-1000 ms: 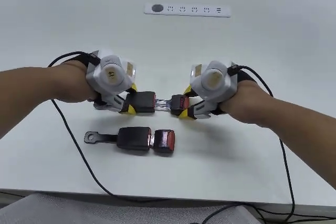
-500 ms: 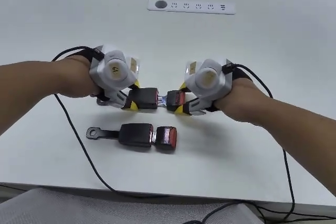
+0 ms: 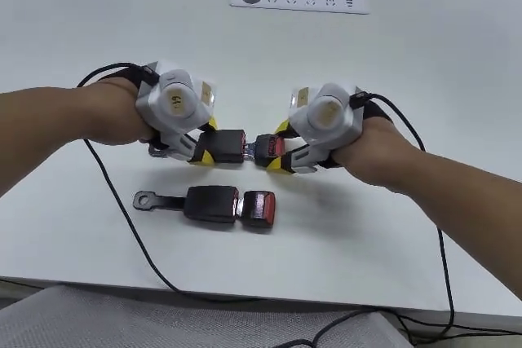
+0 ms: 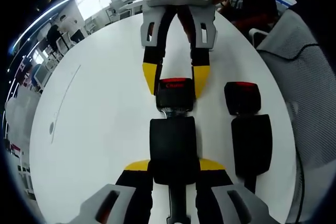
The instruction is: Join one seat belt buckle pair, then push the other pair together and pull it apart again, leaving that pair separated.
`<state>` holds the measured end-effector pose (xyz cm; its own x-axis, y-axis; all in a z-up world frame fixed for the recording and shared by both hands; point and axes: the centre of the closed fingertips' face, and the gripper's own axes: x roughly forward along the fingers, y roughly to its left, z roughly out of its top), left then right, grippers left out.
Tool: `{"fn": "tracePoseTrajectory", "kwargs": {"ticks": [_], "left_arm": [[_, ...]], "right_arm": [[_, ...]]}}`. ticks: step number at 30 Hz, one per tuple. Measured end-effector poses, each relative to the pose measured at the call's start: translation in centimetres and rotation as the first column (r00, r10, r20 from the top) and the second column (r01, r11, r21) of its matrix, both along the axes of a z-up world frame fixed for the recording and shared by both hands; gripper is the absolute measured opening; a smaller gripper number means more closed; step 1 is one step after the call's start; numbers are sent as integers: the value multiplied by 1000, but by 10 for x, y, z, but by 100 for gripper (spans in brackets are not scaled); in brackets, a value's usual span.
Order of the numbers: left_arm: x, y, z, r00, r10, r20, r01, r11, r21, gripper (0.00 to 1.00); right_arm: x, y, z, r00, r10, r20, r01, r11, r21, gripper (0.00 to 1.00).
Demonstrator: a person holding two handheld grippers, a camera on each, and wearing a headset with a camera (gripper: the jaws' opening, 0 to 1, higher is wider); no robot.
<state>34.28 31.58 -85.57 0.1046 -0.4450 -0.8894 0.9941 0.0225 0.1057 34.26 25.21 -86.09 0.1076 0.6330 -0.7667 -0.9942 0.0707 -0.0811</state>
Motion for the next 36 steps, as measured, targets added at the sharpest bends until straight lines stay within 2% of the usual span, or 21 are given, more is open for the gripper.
{"fn": "tracePoseTrajectory", "kwargs": {"ticks": [8, 19, 30, 36], "left_arm": [[1, 1, 0, 1000, 9, -2, -9, 1000, -25, 31], [1, 1, -1, 1000, 21, -6, -22, 999, -27, 32], [0, 1, 0, 1000, 7, 4, -7, 1000, -19, 32], [0, 0, -1, 1000, 11, 3, -11, 1000, -3, 32]], "right_arm": [[1, 3, -1, 1000, -1, 1, 1, 1000, -12, 32], [1, 1, 2, 1000, -19, 6, 19, 1000, -15, 33], [2, -16, 0, 1000, -29, -9, 29, 1000, 0, 33], [2, -23, -1, 999, -38, -10, 38, 999, -17, 34]]}}
